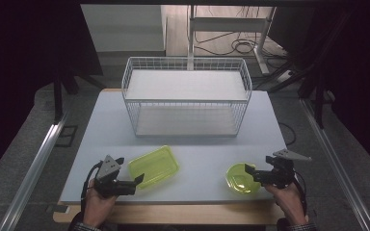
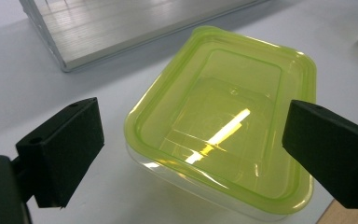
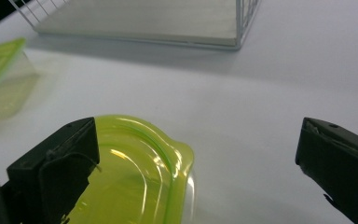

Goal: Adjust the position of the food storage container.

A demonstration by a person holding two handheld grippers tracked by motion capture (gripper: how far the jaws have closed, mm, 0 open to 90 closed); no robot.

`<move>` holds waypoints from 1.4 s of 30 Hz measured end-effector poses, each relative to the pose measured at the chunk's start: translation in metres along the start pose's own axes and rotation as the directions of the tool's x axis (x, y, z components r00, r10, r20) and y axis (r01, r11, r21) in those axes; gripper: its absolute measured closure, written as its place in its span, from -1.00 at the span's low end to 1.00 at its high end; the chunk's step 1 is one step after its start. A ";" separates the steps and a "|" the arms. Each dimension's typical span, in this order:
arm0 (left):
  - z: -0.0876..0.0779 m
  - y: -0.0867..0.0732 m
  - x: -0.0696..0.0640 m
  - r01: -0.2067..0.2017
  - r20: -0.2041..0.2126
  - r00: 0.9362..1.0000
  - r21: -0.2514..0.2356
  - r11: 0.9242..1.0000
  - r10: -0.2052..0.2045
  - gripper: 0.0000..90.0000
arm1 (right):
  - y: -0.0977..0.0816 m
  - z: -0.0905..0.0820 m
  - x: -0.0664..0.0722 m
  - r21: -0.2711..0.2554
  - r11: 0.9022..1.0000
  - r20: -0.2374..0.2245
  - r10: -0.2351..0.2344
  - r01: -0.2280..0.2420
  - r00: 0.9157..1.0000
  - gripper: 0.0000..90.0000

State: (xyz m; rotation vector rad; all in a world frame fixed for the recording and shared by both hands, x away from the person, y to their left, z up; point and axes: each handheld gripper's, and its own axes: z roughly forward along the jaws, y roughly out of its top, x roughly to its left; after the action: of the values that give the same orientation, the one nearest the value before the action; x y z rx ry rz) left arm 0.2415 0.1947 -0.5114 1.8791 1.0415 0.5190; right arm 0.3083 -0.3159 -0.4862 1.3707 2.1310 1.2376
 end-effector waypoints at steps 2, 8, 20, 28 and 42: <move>0.000 0.000 -0.001 0.000 0.001 1.000 0.005 1.000 0.000 -0.89 | 0.000 -0.001 0.001 0.016 1.000 -0.003 -0.010 0.010 1.000 -1.00; 0.000 -0.001 -0.001 -0.023 -0.010 1.000 -0.012 1.000 0.022 -0.91 | 0.002 -0.003 0.005 0.027 0.999 0.023 -0.027 0.026 0.999 -0.88; 0.002 -0.001 -0.003 -0.044 -0.026 0.999 -0.001 0.999 0.044 -0.93 | 0.006 -0.010 0.010 0.016 0.999 0.024 -0.036 0.036 0.999 -0.38; 0.002 -0.001 -0.003 -0.050 -0.033 0.998 0.003 0.999 0.050 -0.93 | 0.008 -0.015 0.021 0.049 0.992 -0.050 -0.115 0.117 0.992 0.28; 0.003 -0.001 -0.003 -0.052 -0.041 0.998 0.007 0.999 0.052 -0.94 | 0.007 -0.026 0.052 0.081 0.967 -0.168 -0.226 0.242 0.960 0.99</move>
State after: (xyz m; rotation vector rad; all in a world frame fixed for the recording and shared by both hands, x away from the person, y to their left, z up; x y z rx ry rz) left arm 0.2411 0.1912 -0.5134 1.9118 1.0241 0.5871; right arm 0.2699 -0.2828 -0.4561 1.0476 2.4121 1.1921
